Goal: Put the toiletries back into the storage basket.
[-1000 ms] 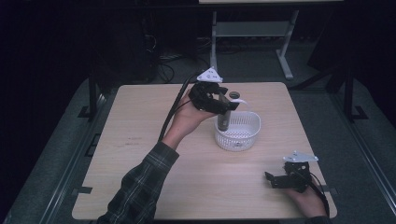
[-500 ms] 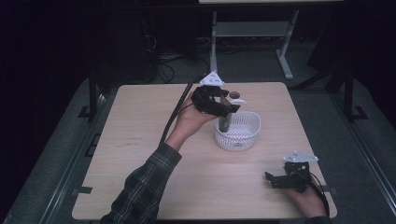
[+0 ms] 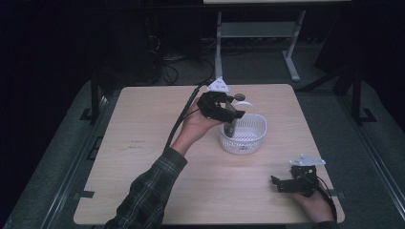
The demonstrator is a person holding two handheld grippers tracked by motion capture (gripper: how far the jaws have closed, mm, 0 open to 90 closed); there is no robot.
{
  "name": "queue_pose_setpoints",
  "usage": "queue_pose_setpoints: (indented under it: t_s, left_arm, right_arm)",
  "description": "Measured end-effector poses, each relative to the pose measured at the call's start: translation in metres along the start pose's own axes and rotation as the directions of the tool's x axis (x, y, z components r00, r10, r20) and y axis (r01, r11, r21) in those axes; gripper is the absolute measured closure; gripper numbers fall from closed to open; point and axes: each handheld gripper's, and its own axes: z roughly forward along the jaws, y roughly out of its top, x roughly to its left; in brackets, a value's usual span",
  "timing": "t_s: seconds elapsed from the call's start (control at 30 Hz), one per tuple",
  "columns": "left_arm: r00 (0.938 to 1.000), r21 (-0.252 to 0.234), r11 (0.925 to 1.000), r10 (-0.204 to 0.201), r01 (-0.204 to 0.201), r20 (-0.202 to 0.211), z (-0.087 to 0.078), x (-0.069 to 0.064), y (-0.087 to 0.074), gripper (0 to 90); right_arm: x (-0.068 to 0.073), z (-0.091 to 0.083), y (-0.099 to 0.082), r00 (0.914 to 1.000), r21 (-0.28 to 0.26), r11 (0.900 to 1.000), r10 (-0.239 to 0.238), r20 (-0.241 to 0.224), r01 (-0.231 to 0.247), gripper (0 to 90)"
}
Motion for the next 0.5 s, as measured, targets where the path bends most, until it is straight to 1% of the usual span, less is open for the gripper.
queue_pose_setpoints:
  t_s: [0.33,0.37,0.5]
  left_arm:
    - [1.0000,0.019,0.9998,0.004,-0.004,-0.002,0.009,0.000,-0.010,30.0]
    - [1.0000,0.021,0.9998,-0.003,0.003,-0.003,0.010,0.000,-0.011,30.0]
    - [1.0000,0.024,0.9997,-0.006,0.006,0.000,0.013,0.001,-0.016,30.0]
  right_arm:
    - [0.000,0.000,0.000,1.0000,0.000,1.0000,-0.001,0.001,0.001,0.0]
    - [0.000,0.000,0.000,1.0000,-0.003,1.0000,-0.002,0.001,0.002,0.0]
    - [0.000,0.000,0.000,1.0000,-0.001,1.0000,-0.002,0.002,0.002,0.0]
